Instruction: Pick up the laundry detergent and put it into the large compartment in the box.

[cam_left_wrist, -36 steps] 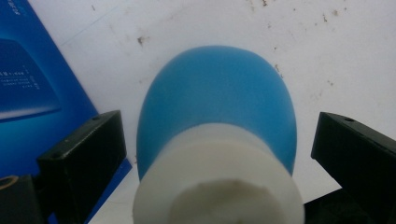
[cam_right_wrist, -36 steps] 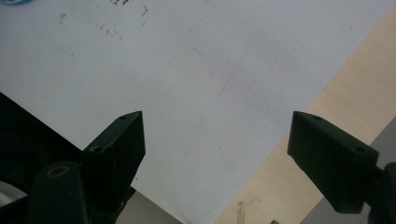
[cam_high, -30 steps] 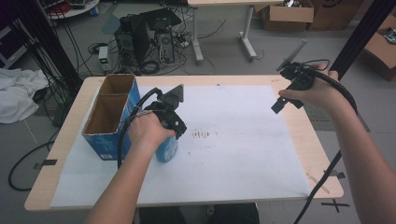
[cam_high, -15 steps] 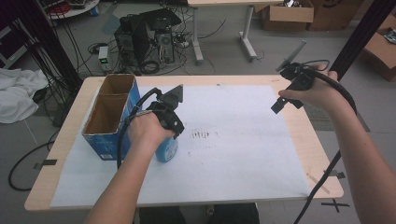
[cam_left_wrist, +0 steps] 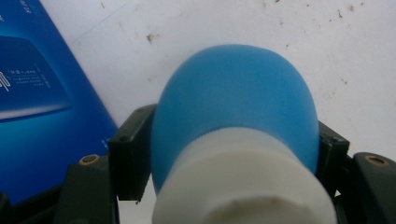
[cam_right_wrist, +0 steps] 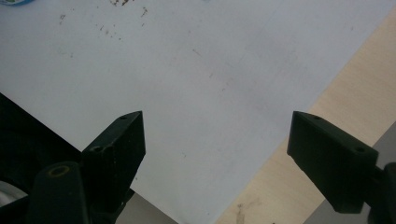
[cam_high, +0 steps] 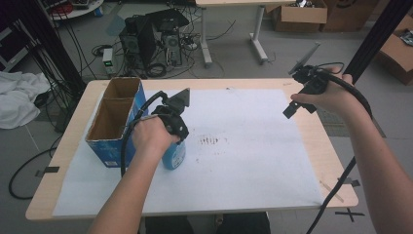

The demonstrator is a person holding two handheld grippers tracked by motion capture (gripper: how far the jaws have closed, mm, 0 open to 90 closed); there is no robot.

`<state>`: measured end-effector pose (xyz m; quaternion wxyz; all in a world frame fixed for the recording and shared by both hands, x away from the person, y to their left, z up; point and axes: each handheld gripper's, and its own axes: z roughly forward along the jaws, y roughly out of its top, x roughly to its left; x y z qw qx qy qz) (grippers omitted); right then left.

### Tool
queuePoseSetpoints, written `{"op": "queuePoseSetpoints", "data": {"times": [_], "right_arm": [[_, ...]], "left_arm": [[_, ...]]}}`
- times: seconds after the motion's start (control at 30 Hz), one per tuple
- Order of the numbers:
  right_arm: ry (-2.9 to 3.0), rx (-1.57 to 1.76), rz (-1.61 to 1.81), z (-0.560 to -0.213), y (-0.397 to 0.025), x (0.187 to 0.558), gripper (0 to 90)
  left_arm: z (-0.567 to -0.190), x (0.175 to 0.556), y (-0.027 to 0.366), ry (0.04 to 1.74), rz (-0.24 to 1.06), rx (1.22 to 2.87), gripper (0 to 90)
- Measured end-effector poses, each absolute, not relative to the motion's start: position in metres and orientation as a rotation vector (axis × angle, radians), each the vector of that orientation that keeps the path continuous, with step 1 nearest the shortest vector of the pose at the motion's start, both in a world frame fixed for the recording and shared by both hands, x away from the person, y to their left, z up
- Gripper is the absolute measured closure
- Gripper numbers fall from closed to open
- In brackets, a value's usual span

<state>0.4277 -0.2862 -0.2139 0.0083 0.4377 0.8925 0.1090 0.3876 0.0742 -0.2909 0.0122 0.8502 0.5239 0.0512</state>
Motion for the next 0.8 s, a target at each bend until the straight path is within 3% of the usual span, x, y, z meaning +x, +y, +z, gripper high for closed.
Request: {"op": "queuePoseSetpoints", "data": {"times": [0.8], "right_arm": [[2.791, 1.375, 0.340, -0.2151, -0.2859, 0.4308, 19.6]], "left_arm": [[-0.2832, 0.3943, 0.0762, 1.597, 0.028, 2.685, 37.8]]}}
